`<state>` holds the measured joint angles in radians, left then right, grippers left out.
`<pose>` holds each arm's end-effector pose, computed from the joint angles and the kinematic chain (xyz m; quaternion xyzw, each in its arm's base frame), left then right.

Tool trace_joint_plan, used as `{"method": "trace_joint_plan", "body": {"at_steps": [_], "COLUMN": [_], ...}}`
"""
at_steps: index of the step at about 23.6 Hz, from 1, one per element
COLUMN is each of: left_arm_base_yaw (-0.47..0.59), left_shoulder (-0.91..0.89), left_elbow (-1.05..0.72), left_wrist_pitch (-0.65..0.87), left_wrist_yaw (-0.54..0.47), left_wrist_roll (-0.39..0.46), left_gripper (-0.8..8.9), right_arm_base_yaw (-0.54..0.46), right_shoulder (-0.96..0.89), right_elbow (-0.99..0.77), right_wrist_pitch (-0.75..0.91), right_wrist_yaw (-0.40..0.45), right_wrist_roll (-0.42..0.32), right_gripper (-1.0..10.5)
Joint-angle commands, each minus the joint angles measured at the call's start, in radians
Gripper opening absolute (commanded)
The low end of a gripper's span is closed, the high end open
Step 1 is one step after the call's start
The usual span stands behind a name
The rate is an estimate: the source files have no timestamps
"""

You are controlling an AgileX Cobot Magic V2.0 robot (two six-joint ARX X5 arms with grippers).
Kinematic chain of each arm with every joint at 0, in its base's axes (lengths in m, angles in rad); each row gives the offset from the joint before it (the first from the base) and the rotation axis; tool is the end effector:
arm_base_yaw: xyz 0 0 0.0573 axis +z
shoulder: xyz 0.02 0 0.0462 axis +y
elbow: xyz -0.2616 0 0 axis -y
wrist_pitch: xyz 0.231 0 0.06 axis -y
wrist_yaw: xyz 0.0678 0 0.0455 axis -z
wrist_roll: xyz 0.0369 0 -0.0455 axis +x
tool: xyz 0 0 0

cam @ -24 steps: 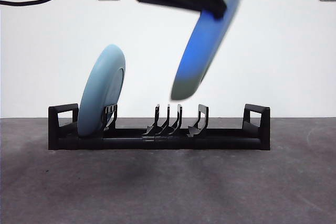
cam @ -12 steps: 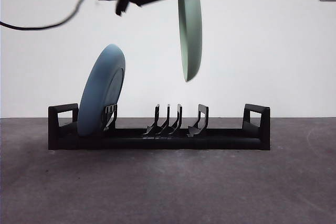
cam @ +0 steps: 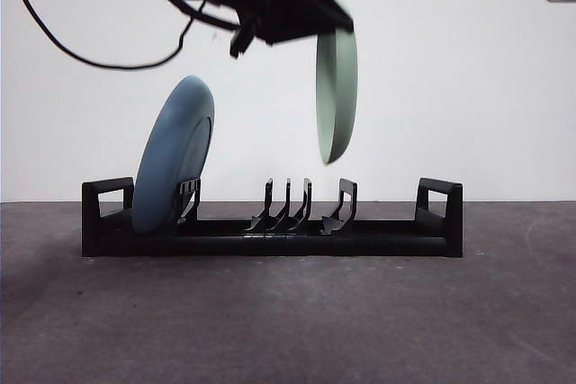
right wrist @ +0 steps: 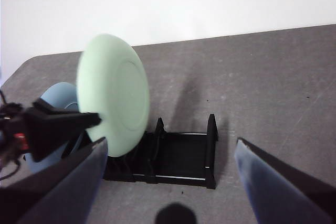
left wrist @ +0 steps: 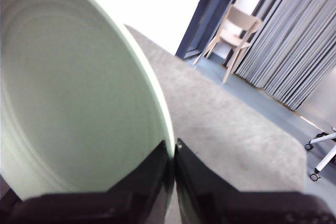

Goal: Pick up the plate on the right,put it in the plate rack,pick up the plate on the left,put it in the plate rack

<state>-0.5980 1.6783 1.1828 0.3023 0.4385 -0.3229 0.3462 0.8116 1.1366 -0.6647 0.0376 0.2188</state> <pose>0.3045 -0.2264 0.2871 -0.1314 0.1742 -0.4712 0.8546 0.1306 0.0456 0.3890 0.0743 0.1815 0.1325 0.9716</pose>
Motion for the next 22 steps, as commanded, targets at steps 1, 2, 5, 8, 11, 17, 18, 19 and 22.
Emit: {"method": "trace_joint_plan", "body": {"at_steps": [1,2,5,8,11,17,18,19,22], "left_arm_base_yaw": [0.009,0.011,0.011,0.011,0.010,0.008,0.008,0.008,0.008], "left_shoulder": [0.024,0.029,0.043,0.048,0.050,0.059,0.064,0.069,0.086], "left_elbow": [0.006,0.006,0.006,0.006,0.006,0.006,0.006,0.006,0.006], "left_wrist_pitch": [0.007,0.000,-0.018,-0.045,-0.066,-0.091,-0.092,-0.094,-0.099], "left_wrist_yaw": [-0.015,-0.020,-0.019,-0.019,-0.018,-0.022,-0.021,-0.021,-0.022], "left_wrist_roll": [0.011,0.013,0.040,0.065,0.065,0.098,0.101,0.102,0.113], "left_gripper": [-0.09,-0.09,-0.09,-0.09,-0.09,-0.09,-0.09,-0.09,-0.09], "right_arm_base_yaw": [-0.002,-0.002,-0.002,-0.005,-0.005,-0.006,-0.006,-0.006,-0.006], "right_shoulder": [0.000,0.000,0.002,0.008,0.019,0.046,0.050,0.054,0.064], "right_elbow": [-0.006,-0.006,-0.006,-0.006,-0.006,-0.006,-0.006,-0.006,-0.006], "right_wrist_pitch": [0.003,0.003,0.003,0.003,0.004,0.005,0.005,0.006,0.006], "right_wrist_yaw": [0.003,0.003,0.005,0.022,0.021,0.021,0.021,0.021,0.021], "right_wrist_roll": [-0.012,-0.016,-0.031,-0.035,-0.037,-0.036,-0.036,-0.036,-0.036], "right_gripper": [4.1,4.1,4.1,4.1,4.1,4.1,4.1,4.1,4.1]}}
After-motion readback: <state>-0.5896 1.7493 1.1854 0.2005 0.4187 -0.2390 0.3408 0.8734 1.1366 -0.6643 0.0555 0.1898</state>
